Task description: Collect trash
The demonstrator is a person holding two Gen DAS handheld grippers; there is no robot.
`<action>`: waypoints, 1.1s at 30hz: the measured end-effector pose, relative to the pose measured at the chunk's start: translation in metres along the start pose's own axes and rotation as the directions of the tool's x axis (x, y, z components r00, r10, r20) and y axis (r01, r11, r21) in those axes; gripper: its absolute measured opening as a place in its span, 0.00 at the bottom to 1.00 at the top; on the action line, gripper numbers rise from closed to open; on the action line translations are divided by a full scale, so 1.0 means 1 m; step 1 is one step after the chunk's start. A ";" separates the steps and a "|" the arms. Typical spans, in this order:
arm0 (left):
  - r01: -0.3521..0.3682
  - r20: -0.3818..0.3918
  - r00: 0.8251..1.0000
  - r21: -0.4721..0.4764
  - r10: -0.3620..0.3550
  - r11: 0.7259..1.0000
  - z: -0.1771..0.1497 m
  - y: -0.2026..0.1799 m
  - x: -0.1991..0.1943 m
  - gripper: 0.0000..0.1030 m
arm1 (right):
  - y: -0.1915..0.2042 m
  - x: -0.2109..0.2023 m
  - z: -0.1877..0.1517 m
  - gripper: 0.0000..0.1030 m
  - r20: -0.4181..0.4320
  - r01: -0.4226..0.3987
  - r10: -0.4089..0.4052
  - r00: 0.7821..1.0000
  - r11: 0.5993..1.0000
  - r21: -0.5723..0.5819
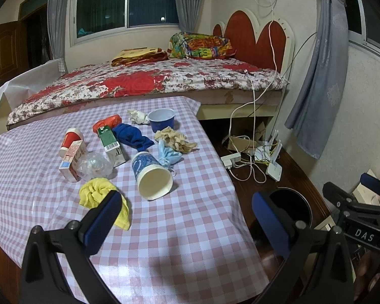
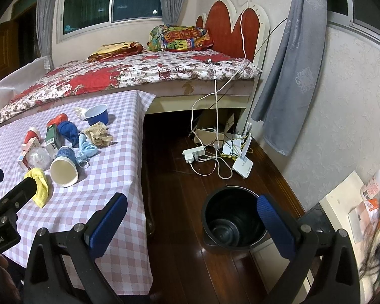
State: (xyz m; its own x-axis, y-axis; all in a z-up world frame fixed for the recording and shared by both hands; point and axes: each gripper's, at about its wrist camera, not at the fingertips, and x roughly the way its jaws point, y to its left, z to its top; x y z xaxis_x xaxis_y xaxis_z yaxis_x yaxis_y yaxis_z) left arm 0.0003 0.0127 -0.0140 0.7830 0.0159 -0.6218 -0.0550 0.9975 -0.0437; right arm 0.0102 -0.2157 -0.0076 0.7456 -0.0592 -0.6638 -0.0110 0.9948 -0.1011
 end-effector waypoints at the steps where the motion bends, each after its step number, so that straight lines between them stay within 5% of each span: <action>1: -0.001 -0.003 1.000 0.000 0.001 1.000 -0.002 0.001 0.001 1.00 | 0.000 0.001 -0.001 1.00 -0.004 -0.011 0.011 1.000 1.000 0.000; 8: -0.069 -0.052 0.996 -0.026 0.067 0.997 -0.018 0.032 0.011 1.00 | 0.016 0.007 -0.003 1.00 0.001 -0.138 0.138 0.990 0.988 -0.063; 13: -0.154 -0.088 0.985 -0.082 0.147 0.985 -0.025 0.079 0.020 1.00 | 0.038 0.019 0.009 1.00 -0.015 -0.330 0.329 0.944 0.942 -0.070; 16: -0.181 -0.091 0.981 -0.107 0.172 0.978 -0.026 0.104 0.027 1.00 | 0.069 0.034 0.017 1.00 0.012 -0.374 0.381 0.924 0.911 -0.177; 18: -0.201 -0.103 0.977 -0.126 0.188 0.972 -0.026 0.122 0.036 1.00 | 0.092 0.051 0.021 1.00 -0.029 -0.379 0.386 0.922 0.888 -0.261; 21: -0.197 -0.142 0.974 -0.161 0.175 0.967 -0.027 0.140 0.053 1.00 | 0.120 0.069 0.031 1.00 -0.105 -0.462 0.450 0.887 0.849 -0.256; 23: -0.197 -0.165 0.971 -0.166 0.170 0.966 -0.028 0.145 0.066 0.99 | 0.135 0.081 0.038 0.99 -0.144 -0.470 0.447 0.883 0.844 -0.259; 27: -0.191 -0.192 0.969 -0.180 0.156 0.965 -0.027 0.150 0.083 0.91 | 0.163 0.102 0.045 0.82 -0.173 -0.489 0.458 0.872 0.821 -0.294; 29: -0.181 -0.195 0.970 -0.191 0.143 0.965 -0.025 0.154 0.089 0.91 | 0.177 0.119 0.045 0.61 -0.219 -0.505 0.457 0.862 0.807 -0.306; 33: -0.162 -0.197 0.973 -0.212 0.120 0.964 -0.020 0.161 0.098 0.90 | 0.190 0.141 0.042 0.55 -0.260 -0.515 0.449 0.855 0.794 -0.322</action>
State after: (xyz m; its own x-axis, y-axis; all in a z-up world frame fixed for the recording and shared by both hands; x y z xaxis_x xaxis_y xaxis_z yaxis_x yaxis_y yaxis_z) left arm 0.0560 0.1739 -0.0978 0.6331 0.1215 -0.7645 -0.3108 0.9444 -0.1073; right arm 0.1416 -0.0315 -0.0891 0.4589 0.3748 -0.8055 -0.6075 0.7940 0.0234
